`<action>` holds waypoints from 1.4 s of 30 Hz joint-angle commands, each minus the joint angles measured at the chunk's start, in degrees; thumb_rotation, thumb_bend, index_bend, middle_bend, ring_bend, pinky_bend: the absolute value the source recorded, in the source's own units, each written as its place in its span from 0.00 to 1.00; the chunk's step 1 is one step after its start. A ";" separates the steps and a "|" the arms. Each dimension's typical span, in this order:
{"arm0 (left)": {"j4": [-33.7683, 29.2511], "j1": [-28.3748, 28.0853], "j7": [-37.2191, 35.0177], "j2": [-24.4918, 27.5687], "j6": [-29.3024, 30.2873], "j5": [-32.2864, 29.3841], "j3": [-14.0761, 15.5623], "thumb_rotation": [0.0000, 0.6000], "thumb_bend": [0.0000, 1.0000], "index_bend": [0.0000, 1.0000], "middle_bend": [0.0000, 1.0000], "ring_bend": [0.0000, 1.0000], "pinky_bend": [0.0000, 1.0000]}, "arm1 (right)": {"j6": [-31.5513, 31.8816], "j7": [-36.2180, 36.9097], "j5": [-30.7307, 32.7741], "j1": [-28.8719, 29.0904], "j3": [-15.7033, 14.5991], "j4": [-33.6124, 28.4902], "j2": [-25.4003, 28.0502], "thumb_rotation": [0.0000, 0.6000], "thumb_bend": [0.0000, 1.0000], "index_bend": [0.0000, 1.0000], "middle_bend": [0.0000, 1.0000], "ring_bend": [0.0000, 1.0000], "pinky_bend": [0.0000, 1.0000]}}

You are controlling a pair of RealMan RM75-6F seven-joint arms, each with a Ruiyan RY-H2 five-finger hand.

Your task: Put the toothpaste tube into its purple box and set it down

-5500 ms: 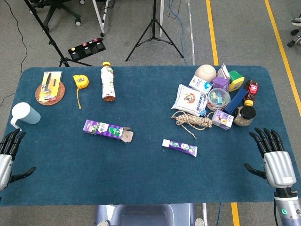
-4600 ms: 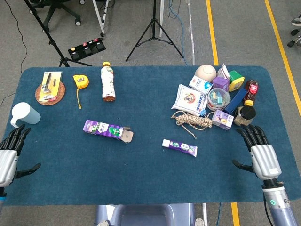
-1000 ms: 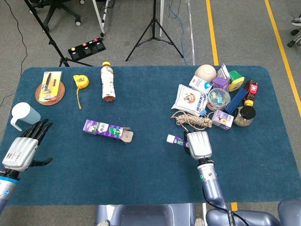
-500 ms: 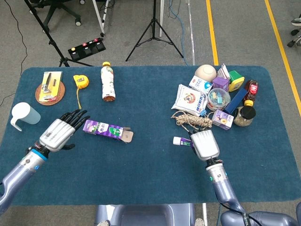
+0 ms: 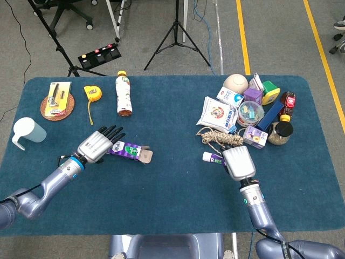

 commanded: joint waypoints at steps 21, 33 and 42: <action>6.95 -3.72 5.15 -8.46 -2.65 -8.29 0.78 1.00 0.19 0.40 0.33 0.28 0.51 | 0.11 1.14 -1.82 -1.55 0.34 -2.73 2.89 1.00 0.49 0.56 0.61 0.57 0.65; -0.96 -3.39 -0.22 -3.02 0.23 -7.45 0.88 1.00 0.20 0.40 0.34 0.28 0.51 | 1.41 1.96 -4.11 -2.80 0.25 -6.31 5.30 1.00 0.51 0.57 0.62 0.58 0.66; -8.81 -4.89 -6.44 2.46 -2.40 -11.17 -1.35 1.00 0.20 0.40 0.34 0.28 0.51 | 0.73 -0.24 -4.99 -2.26 1.14 -12.86 8.69 1.00 0.51 0.57 0.62 0.58 0.66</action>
